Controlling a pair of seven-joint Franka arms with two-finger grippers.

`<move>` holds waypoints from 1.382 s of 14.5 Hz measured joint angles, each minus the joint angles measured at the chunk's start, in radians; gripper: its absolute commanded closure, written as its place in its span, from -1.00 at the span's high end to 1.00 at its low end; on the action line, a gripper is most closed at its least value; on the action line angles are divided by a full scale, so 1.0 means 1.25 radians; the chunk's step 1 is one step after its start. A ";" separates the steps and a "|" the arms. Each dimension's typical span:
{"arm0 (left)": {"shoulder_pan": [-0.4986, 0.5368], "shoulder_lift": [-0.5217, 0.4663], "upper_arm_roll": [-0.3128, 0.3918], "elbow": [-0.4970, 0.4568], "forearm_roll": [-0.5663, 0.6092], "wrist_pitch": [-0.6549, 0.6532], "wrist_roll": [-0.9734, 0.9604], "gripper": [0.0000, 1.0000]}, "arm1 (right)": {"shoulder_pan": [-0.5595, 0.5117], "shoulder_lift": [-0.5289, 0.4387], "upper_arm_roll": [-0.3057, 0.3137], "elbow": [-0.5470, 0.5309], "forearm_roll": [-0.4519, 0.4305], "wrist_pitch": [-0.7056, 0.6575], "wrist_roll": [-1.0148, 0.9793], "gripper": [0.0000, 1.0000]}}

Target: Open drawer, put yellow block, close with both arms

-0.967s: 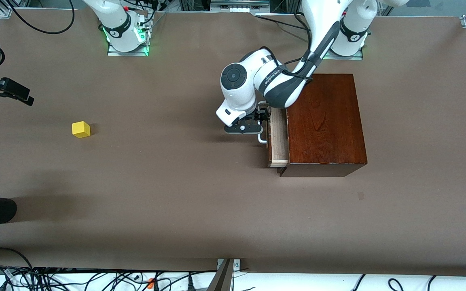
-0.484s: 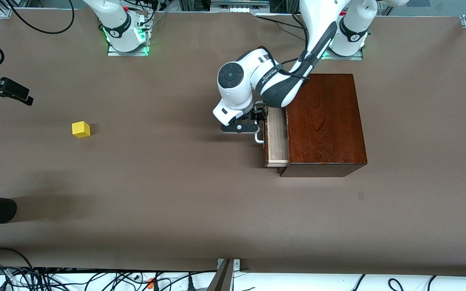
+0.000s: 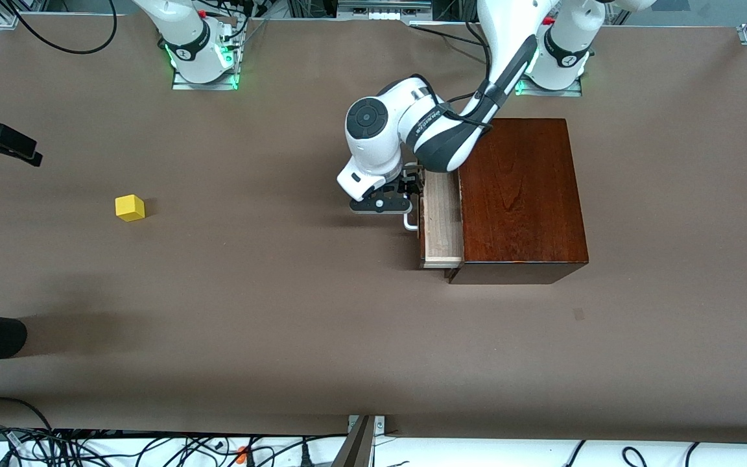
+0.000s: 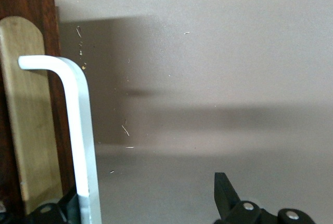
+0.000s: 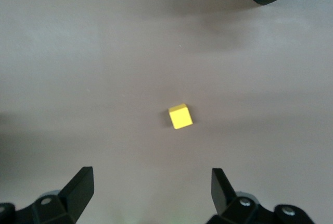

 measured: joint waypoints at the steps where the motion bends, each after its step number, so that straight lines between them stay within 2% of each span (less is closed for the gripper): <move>1: -0.002 0.001 0.001 0.001 0.000 0.000 0.000 1.00 | -0.001 0.001 -0.022 -0.008 -0.002 -0.001 -0.043 1.00; 4: -0.012 0.003 0.011 0.002 0.002 -0.001 0.002 1.00 | -0.008 0.002 -0.074 -0.051 -0.002 0.014 -0.131 1.00; 6: -0.018 0.003 0.016 0.002 0.003 -0.001 0.002 1.00 | -0.008 -0.012 -0.078 -0.112 -0.002 0.070 -0.136 1.00; 10: -0.032 0.007 0.022 0.003 0.029 -0.004 0.000 1.00 | -0.007 -0.075 -0.074 -0.321 -0.002 0.228 -0.136 1.00; 14: -0.041 0.011 0.025 0.005 0.047 -0.008 -0.003 1.00 | -0.007 -0.077 -0.072 -0.522 -0.001 0.465 -0.136 1.00; 16: -0.042 0.011 0.026 0.006 0.047 -0.010 -0.003 1.00 | -0.007 -0.056 -0.072 -0.569 -0.001 0.532 -0.136 1.00; 20: -0.044 0.018 0.026 0.023 0.047 -0.029 -0.003 1.00 | -0.007 0.024 -0.072 -0.588 0.012 0.642 -0.136 1.00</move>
